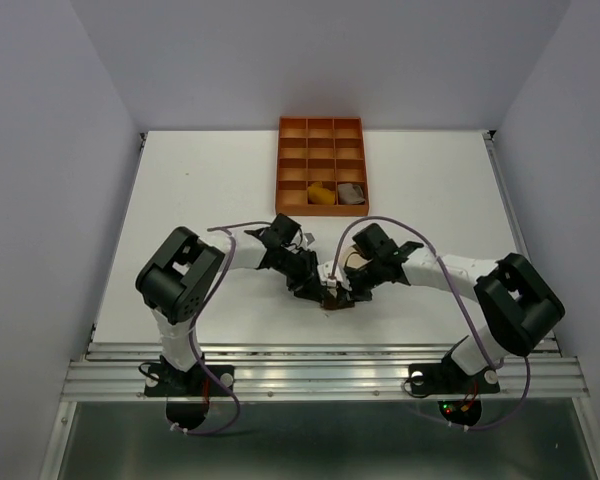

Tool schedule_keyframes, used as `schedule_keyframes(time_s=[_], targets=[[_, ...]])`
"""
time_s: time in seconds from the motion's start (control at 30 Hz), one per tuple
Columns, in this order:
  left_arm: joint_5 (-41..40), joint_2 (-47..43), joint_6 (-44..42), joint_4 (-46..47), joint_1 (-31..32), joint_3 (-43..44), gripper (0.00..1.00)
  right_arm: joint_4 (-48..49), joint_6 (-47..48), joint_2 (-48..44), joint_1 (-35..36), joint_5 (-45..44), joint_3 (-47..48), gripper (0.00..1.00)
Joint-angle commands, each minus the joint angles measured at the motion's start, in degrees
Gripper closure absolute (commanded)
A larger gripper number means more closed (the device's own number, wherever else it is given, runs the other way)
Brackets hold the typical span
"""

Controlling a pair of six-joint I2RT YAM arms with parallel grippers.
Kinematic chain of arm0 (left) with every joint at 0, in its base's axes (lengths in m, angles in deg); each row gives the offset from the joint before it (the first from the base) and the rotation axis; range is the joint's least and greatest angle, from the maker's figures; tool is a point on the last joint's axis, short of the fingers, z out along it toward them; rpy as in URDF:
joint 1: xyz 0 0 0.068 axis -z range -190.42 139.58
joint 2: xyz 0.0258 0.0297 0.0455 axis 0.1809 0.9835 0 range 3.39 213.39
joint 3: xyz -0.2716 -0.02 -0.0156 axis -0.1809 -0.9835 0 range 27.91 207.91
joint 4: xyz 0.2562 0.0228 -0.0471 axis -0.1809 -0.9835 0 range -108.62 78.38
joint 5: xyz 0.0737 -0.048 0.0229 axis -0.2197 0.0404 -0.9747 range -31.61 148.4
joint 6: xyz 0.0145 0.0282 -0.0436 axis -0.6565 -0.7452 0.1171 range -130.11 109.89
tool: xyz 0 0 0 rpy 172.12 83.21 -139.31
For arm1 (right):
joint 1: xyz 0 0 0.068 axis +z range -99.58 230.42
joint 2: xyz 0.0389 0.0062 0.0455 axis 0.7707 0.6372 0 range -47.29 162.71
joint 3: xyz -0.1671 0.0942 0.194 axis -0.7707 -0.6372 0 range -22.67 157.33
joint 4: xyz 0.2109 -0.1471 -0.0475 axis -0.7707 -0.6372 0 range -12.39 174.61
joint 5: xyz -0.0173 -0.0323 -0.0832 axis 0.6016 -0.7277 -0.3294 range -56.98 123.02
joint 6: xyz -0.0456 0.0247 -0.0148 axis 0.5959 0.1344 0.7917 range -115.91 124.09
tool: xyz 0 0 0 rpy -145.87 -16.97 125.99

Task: Roll the socks
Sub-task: Roll the sock at the center of the board.

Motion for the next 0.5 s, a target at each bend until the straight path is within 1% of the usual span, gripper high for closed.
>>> schedule_keyframes(time_s=[0.0,0.07,0.1,0.13,0.17,0.23,0.3,0.4,0.47], targets=[[-8.96,-5.54,-3.58,-5.30,-1.89,2.86,0.58,0.28,-11.81,2.38,-2.87,0.40,2.79,0.99],[-12.40,-6.68,-3.94,-5.83,-2.60,1.72,0.52,0.28,-17.26,3.52,-4.72,3.91,3.67,0.99],[-12.68,-6.95,-3.94,-5.05,-3.13,1.11,0.52,0.28,-19.11,4.05,-5.86,5.14,4.80,0.99],[-13.29,-7.21,-3.77,-4.78,-4.09,0.23,0.52,0.19,-20.87,5.54,-8.48,10.02,5.34,0.99],[-14.34,-7.65,-3.50,-4.08,-4.53,0.05,0.51,0.19,-24.37,6.51,-9.64,12.68,5.87,0.99],[-16.10,-8.61,-3.85,-4.42,-4.80,0.74,0.51,0.28,-28.50,10.01,-12.10,18.39,7.01,0.99],[-18.30,-9.23,-4.47,-4.68,-4.80,2.06,0.51,0.19,-30.28,12.13,-13.16,20.87,7.45,0.99],[-20.33,-10.46,-6.40,-4.69,-4.89,2.94,0.51,0.36,-31.69,13.02,-14.05,21.85,8.24,0.99],[-20.33,-10.73,-7.89,-4.08,-4.54,3.30,0.51,0.45,-35.90,13.46,-14.66,18.96,9.64,0.99]])
